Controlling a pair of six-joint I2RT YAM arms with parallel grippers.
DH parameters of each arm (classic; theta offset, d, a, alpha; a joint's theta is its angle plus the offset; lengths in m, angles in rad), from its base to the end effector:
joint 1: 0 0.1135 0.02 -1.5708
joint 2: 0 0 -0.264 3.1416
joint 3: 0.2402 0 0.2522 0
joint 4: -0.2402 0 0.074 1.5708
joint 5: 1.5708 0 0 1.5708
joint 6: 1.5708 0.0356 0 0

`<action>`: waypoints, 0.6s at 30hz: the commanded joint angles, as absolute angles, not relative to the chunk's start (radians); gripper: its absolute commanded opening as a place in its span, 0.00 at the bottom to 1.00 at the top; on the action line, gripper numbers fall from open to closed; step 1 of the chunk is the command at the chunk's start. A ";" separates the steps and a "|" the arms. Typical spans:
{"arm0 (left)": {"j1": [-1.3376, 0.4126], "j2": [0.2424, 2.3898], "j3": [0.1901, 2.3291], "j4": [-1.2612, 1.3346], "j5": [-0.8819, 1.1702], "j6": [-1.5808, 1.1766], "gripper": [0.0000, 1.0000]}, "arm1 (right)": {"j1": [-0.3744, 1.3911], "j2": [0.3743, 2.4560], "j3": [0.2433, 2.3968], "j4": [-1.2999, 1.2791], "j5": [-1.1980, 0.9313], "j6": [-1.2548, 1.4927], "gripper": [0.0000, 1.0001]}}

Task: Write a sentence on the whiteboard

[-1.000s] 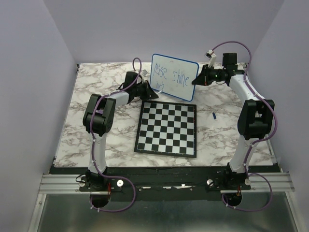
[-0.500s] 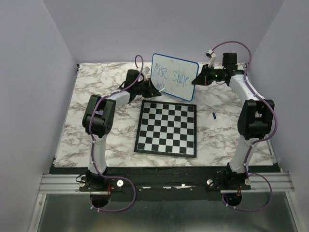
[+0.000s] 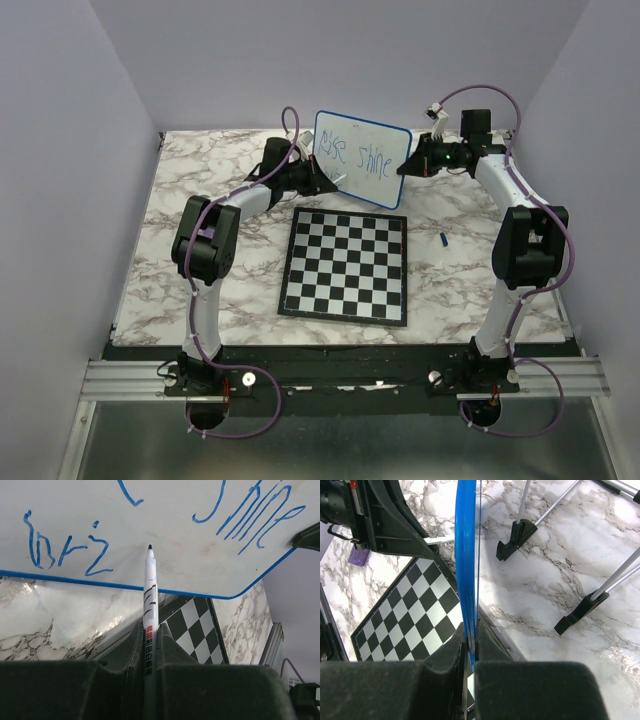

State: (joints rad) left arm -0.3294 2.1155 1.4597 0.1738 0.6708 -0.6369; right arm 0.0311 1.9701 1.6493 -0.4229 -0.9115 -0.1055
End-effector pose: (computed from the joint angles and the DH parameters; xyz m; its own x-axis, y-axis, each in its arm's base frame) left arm 0.4450 -0.1755 0.1902 -0.8133 -0.2143 -0.5410 0.3619 0.5418 -0.7586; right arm 0.4434 0.0419 0.2716 -0.6097 -0.0835 -0.7882 -0.6684 0.5887 0.4547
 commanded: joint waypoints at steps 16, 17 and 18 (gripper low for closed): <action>-0.322 2.186 1.519 0.127 0.657 -0.634 0.00 | 0.034 1.979 1.640 -0.411 -0.954 -0.118 0.00; -0.319 2.186 1.519 0.127 0.655 -0.638 0.00 | 0.035 1.979 1.640 -0.411 -0.954 -0.118 0.00; -0.318 2.187 1.519 0.129 0.652 -0.638 0.00 | 0.034 1.979 1.638 -0.411 -0.954 -0.118 0.00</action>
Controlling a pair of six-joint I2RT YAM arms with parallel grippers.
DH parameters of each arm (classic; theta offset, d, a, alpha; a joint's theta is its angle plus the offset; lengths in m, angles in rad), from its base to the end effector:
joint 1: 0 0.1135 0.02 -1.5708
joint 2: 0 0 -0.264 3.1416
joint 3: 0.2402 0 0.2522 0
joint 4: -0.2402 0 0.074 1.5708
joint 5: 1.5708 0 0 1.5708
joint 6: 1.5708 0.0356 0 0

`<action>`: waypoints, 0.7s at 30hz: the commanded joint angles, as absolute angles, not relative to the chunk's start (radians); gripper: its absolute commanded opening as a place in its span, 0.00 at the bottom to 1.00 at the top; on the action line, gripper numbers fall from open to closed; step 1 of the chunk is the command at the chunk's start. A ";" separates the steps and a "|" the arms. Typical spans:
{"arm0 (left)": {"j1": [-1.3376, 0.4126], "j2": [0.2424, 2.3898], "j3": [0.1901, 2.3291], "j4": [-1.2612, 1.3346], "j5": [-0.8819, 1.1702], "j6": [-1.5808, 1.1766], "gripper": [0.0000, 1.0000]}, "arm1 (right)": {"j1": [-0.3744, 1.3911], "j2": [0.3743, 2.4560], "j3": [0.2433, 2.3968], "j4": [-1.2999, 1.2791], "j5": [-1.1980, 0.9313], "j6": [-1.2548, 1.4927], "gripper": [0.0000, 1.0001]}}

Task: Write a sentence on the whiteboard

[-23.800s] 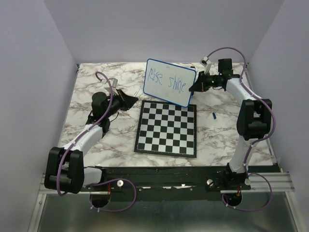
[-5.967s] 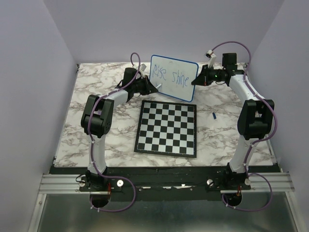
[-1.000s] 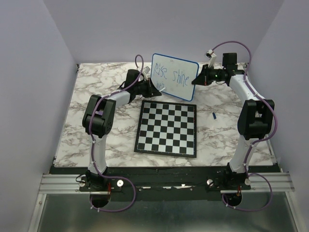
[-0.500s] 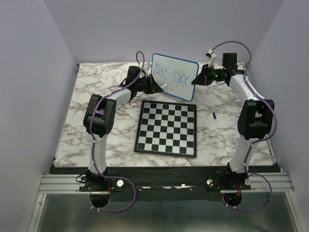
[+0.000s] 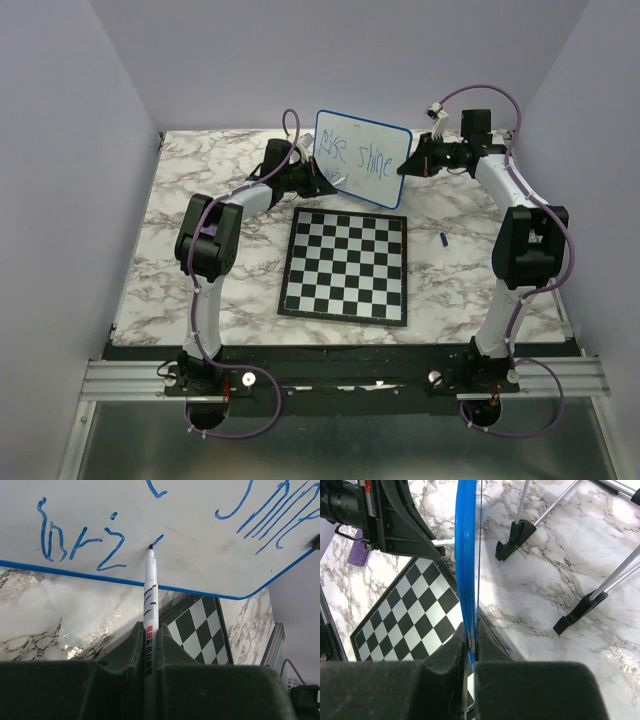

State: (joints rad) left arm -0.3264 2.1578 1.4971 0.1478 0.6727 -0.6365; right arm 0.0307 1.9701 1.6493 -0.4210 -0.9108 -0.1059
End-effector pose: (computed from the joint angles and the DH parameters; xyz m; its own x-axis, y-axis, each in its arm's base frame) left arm 0.4525 -0.1766 0.1804 -0.8285 -0.2103 -0.5190 0.3390 0.5493 -0.7638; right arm 0.4436 0.0418 0.2717 -0.6080 -0.0835 -0.7895 -0.6690 0.5894 0.4528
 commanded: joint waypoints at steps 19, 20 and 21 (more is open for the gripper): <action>-0.302 2.200 1.543 0.109 0.661 -0.635 0.00 | 0.034 1.980 1.640 -0.411 -0.954 -0.118 0.00; -0.302 2.201 1.543 0.103 0.661 -0.632 0.00 | 0.034 1.980 1.640 -0.411 -0.954 -0.118 0.00; -0.302 2.203 1.545 0.091 0.660 -0.629 0.00 | 0.035 1.980 1.640 -0.411 -0.954 -0.118 0.00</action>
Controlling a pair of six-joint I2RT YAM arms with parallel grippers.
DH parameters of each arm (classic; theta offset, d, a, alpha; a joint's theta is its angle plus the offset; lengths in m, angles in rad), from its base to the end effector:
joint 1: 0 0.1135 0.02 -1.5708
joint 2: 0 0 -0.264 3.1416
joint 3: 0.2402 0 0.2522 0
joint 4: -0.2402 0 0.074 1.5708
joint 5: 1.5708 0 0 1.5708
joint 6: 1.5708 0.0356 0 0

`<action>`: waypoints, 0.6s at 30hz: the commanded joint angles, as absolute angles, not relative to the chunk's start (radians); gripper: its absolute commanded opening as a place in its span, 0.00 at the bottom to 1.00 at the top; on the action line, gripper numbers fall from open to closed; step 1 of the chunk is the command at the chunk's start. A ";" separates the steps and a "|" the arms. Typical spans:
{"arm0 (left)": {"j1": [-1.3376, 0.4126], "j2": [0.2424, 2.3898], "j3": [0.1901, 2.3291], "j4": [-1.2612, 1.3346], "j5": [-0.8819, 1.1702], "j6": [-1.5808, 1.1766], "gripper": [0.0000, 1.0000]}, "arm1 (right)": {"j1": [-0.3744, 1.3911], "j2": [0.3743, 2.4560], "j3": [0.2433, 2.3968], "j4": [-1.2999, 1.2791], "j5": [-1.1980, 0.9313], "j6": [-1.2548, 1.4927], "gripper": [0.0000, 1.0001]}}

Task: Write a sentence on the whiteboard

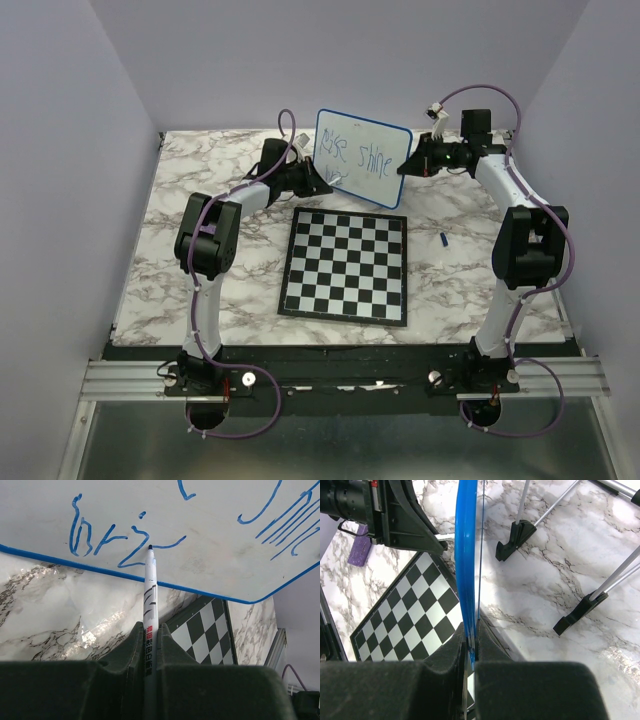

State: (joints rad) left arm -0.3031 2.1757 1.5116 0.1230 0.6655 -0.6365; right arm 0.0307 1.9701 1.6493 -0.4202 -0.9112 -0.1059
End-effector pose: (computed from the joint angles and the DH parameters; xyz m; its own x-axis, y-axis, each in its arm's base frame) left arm 0.4587 -0.1665 0.1744 -0.8351 -0.2287 -0.5003 0.3028 0.5681 -0.7652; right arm 0.4436 0.0418 0.2717 -0.6073 -0.0834 -0.7900 -0.6695 0.5891 0.4525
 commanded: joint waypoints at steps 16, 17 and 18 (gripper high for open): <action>-0.314 2.226 1.554 0.026 0.701 -0.595 0.00 | 0.034 1.979 1.640 -0.411 -0.954 -0.117 0.00; -0.318 2.226 1.557 0.029 0.704 -0.595 0.00 | 0.034 1.980 1.640 -0.411 -0.956 -0.117 0.00; -0.319 2.229 1.557 0.028 0.710 -0.594 0.00 | 0.034 1.980 1.640 -0.411 -0.954 -0.117 0.00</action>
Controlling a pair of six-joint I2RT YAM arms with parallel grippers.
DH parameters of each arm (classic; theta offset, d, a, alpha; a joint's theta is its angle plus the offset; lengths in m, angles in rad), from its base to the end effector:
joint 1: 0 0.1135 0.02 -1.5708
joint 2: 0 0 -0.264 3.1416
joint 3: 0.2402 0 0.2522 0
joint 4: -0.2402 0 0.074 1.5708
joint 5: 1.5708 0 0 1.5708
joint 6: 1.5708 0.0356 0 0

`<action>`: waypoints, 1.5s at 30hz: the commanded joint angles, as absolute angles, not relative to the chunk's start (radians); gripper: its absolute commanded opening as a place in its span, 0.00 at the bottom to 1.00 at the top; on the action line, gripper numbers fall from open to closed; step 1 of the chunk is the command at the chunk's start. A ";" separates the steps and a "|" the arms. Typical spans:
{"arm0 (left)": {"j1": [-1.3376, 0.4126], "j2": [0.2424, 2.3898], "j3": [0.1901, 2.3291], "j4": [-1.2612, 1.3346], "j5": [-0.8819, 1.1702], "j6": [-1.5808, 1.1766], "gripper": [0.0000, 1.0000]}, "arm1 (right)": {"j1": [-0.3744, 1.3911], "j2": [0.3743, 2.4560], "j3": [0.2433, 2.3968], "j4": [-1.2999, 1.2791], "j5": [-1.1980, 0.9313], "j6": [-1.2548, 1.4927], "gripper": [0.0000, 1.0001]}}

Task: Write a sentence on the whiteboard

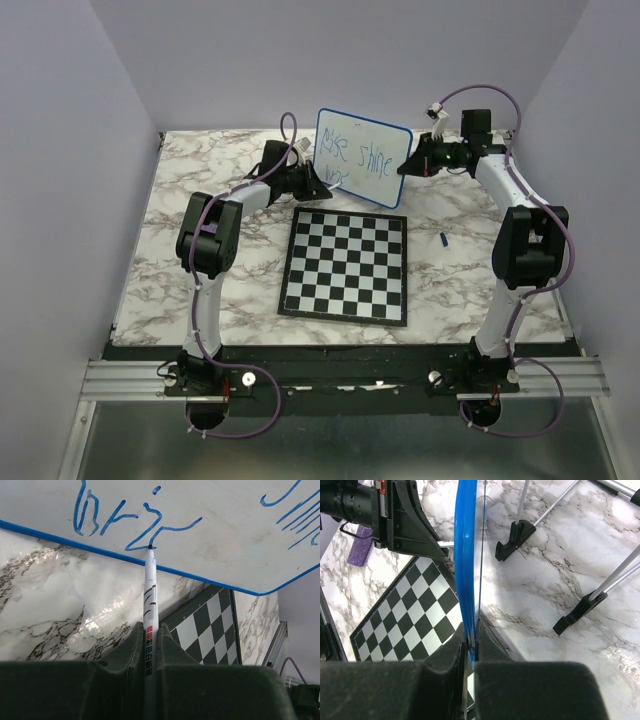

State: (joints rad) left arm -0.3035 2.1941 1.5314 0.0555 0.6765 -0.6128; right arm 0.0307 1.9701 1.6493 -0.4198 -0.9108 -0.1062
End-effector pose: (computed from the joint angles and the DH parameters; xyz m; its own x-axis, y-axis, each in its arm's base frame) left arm 0.4587 -0.1670 0.1664 -0.8617 -0.2001 -0.4664 0.2789 0.5811 -0.7646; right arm 0.4437 0.0418 0.2718 -0.6068 -0.0836 -0.7904 -0.6697 0.5894 0.4518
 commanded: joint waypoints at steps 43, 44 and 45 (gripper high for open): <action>-0.333 2.171 1.595 0.117 0.689 -0.663 0.00 | 0.035 1.980 1.641 -0.414 -0.956 -0.118 0.00; -0.333 2.168 1.595 0.117 0.686 -0.664 0.00 | 0.034 1.982 1.643 -0.414 -0.956 -0.118 0.00; -0.331 2.166 1.595 0.118 0.680 -0.664 0.00 | 0.034 1.982 1.643 -0.414 -0.956 -0.118 0.00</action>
State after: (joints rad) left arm -0.3241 2.2047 1.5646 0.0746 0.7105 -0.6533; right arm 0.0307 1.9701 1.6493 -0.4129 -0.9108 -0.1101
